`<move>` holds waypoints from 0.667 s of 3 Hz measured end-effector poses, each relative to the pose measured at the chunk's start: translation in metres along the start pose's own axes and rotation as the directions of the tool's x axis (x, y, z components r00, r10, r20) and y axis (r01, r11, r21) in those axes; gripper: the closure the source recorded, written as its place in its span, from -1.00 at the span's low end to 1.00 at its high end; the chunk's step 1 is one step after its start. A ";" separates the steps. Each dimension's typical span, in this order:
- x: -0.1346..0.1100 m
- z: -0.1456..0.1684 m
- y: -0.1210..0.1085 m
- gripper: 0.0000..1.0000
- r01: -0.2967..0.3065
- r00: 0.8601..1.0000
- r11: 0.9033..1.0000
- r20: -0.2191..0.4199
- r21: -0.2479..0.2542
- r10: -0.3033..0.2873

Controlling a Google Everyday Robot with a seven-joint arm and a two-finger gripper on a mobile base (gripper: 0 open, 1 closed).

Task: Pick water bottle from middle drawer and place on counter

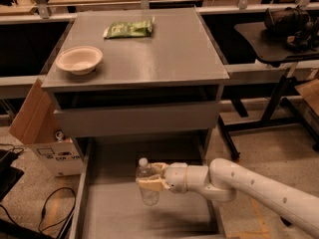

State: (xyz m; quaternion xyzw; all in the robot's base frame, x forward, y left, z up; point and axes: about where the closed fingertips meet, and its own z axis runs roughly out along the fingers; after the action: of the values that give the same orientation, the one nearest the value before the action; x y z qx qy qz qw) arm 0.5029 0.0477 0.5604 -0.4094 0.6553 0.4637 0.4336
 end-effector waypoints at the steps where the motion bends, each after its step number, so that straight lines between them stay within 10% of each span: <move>1: -0.152 -0.052 0.003 1.00 0.000 0.999 0.999 0.048 0.039 -0.002; 2: -0.278 -0.088 -0.010 1.00 0.054 0.995 0.990 0.071 0.129 -0.064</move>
Offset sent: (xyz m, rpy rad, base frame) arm 0.1236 -0.0818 0.4442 -0.0088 -0.2088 -0.2347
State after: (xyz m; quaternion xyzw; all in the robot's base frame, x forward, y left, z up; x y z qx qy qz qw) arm 0.5754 -0.0022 0.8384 -0.3825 0.6541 0.4233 0.4966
